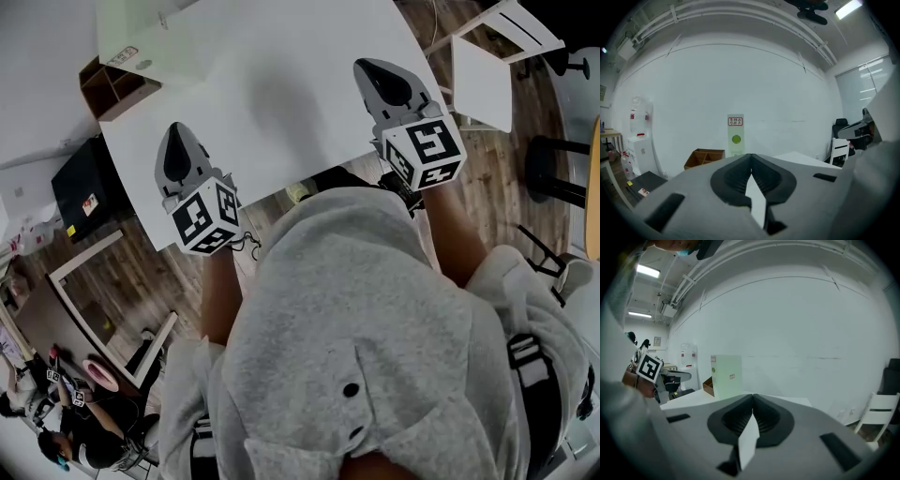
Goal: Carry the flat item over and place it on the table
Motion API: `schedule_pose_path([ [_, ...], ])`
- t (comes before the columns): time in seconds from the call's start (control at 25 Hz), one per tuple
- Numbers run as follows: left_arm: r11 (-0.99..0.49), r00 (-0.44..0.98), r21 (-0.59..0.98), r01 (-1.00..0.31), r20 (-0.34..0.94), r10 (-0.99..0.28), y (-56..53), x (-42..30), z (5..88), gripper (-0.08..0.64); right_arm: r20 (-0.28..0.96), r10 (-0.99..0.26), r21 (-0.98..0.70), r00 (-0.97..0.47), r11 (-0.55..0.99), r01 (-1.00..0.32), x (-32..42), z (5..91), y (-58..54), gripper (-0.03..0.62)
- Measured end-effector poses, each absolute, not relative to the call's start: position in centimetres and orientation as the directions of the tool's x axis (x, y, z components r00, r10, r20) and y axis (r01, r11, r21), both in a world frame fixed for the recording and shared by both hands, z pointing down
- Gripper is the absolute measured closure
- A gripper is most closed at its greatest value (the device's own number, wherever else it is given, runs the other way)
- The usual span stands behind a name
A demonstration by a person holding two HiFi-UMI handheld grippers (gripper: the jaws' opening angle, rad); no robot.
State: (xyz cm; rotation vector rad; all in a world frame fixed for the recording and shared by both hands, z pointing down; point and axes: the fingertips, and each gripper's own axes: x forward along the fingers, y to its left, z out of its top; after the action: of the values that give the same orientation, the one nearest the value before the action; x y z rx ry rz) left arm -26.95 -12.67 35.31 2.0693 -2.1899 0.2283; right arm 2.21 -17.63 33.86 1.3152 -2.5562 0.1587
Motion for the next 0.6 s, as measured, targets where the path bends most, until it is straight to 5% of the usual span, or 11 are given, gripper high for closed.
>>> schedule_pose_path([
  [0.6, 0.063, -0.064, -0.009, -0.998, 0.168, -0.984, -12.26, -26.48, 34.79, 0.537, 0.255, -0.787, 0.042, -0.562, 0.590, -0.806, 2.37, 33.25, -17.10, 0.565],
])
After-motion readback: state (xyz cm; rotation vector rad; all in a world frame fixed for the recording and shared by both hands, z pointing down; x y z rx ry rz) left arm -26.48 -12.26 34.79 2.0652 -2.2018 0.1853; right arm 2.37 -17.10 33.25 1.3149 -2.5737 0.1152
